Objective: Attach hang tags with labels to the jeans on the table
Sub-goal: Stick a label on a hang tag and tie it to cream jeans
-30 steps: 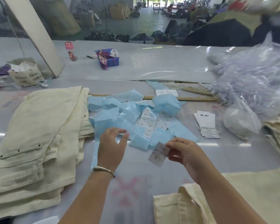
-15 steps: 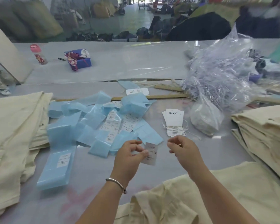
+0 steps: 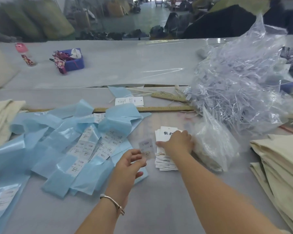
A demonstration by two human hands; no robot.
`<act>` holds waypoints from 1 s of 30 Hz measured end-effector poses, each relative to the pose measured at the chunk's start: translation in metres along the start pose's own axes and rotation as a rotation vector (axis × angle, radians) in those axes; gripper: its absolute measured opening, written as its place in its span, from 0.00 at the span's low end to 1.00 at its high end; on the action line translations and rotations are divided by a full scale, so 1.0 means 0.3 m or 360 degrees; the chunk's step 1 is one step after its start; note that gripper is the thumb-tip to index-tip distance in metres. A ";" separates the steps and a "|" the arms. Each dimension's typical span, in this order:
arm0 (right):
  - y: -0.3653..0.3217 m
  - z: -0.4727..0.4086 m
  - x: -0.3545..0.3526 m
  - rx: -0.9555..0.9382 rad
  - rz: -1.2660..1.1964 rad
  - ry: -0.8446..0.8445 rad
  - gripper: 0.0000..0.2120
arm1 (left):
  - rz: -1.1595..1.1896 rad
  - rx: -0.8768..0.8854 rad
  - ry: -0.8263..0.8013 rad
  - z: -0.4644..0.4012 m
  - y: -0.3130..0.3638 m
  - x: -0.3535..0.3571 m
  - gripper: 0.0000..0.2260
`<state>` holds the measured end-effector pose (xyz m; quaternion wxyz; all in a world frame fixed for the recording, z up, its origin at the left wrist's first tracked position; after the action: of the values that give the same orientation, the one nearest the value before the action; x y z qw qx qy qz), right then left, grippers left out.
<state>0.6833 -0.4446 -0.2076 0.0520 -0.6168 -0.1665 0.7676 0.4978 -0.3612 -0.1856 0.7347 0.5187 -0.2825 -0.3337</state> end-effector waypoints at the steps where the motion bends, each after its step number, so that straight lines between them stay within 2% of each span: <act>1: -0.010 -0.007 0.015 0.0022 0.0057 0.0007 0.38 | -0.0041 0.0041 0.0010 -0.024 0.005 0.011 0.11; 4: -0.021 -0.016 0.047 0.0010 0.0006 0.0160 0.36 | -0.0226 0.0222 0.0008 -0.096 0.017 0.051 0.23; 7: -0.014 0.012 0.069 -0.0240 -0.0291 0.0390 0.27 | -0.0432 0.0459 -0.0035 -0.170 0.014 0.110 0.36; 11: 0.046 0.054 0.090 -0.0225 -0.0956 0.0212 0.14 | -0.0503 0.0645 -0.0059 -0.263 -0.013 0.204 0.42; 14: 0.079 0.073 0.094 -0.0284 -0.1225 0.0302 0.08 | -0.0519 0.0710 -0.0033 -0.318 -0.048 0.257 0.47; 17: 0.088 0.082 0.103 -0.0339 -0.1230 0.0411 0.12 | -0.0608 0.0788 0.0030 -0.356 -0.073 0.289 0.50; 20: 0.094 0.075 0.114 -0.0310 -0.1308 0.0414 0.09 | -0.0584 0.0820 0.0078 -0.378 -0.084 0.306 0.50; 24: 0.098 0.073 0.116 -0.0236 -0.1391 0.0467 0.18 | -0.0477 0.0756 0.0033 -0.387 -0.089 0.324 0.50; 30: 0.098 0.071 0.118 -0.0259 -0.1355 0.0429 0.25 | -0.0432 0.0680 0.0011 -0.383 -0.097 0.324 0.47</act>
<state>0.6583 -0.4662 -0.2459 0.3356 -0.5899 -0.4568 0.5751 0.6396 -0.3782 -0.2413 0.5580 0.6964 -0.2719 -0.3601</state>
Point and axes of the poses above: each hand's wrist, its own z-axis away from the middle knuckle, its own x-axis out of the palm, y = z × x, the point moved 2 cm from there along -z, towards the middle knuckle, and after that the axes turned 1 degree about -x, right-handed, at the moved point
